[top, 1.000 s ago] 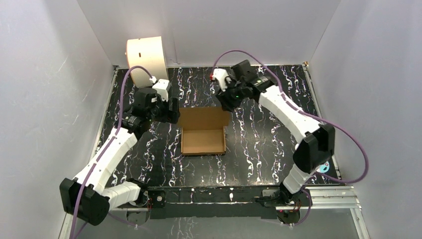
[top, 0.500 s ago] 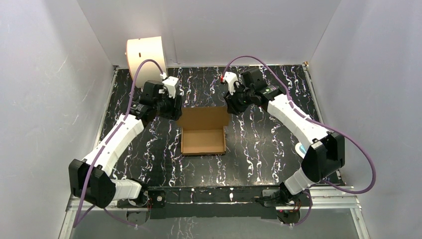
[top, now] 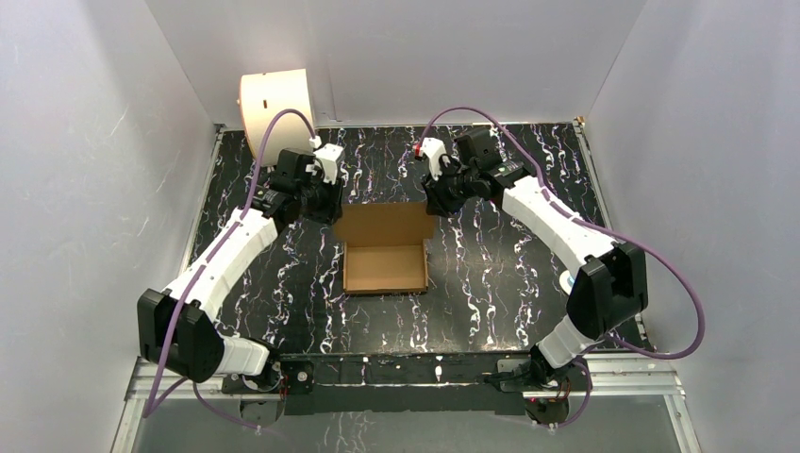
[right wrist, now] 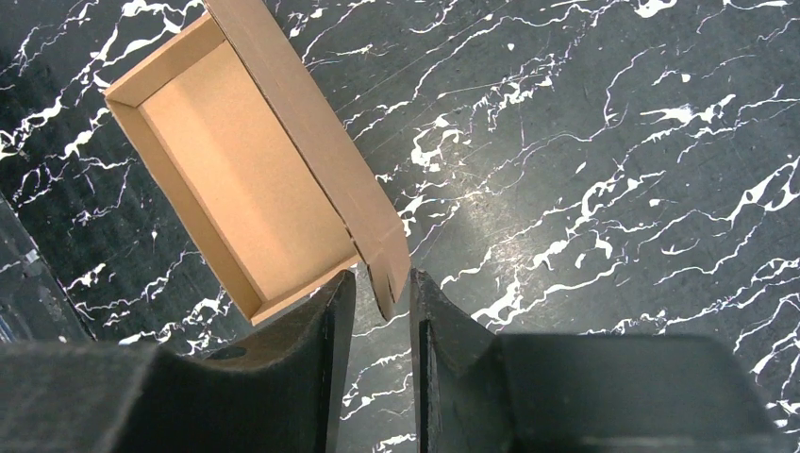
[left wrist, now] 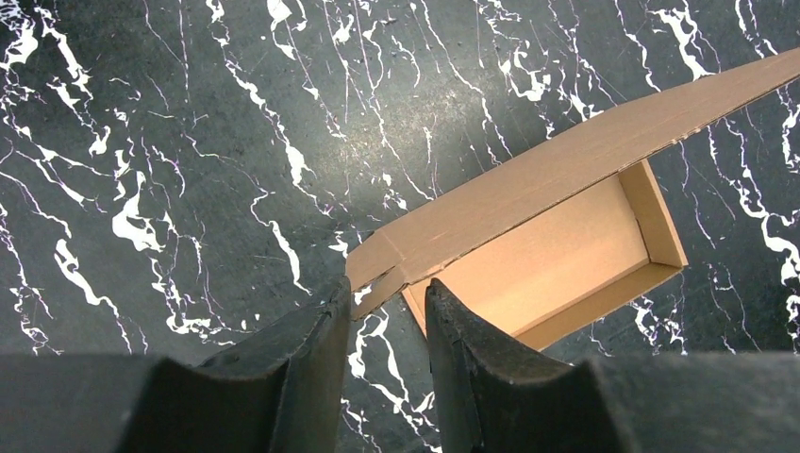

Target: Fold the paper box

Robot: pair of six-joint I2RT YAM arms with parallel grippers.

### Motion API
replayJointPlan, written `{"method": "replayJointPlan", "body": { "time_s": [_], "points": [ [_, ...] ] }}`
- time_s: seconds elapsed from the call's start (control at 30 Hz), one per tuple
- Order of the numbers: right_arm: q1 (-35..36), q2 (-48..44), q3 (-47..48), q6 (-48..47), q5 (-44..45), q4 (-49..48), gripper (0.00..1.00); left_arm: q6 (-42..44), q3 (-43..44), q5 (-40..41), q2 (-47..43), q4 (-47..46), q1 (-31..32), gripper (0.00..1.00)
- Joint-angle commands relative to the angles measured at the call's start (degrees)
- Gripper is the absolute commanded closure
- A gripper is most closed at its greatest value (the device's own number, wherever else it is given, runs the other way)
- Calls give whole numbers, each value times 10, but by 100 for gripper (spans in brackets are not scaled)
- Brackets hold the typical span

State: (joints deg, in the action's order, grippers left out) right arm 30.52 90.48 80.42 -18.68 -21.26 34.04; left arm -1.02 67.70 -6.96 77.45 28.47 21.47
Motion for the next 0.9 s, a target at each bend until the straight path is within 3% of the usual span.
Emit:
{"method": "replayJointPlan", "body": {
  "time_s": [0.0, 0.4, 0.53, 0.87],
  "points": [
    [-1, 7, 11, -10, -22, -22, 65, 26, 25, -19, 0, 17, -2, 68],
    [-1, 3, 15, 6, -6, -18, 83, 14, 26, -38, -1, 15, -3, 92],
    [-1, -2, 16, 42, 22, -22, 86, -32, 22, -35, -3, 13, -3, 96],
    [39, 18, 40, 137, 207, -13, 84, -125, 0, 18, -23, -5, -2, 100]
  ]
}}
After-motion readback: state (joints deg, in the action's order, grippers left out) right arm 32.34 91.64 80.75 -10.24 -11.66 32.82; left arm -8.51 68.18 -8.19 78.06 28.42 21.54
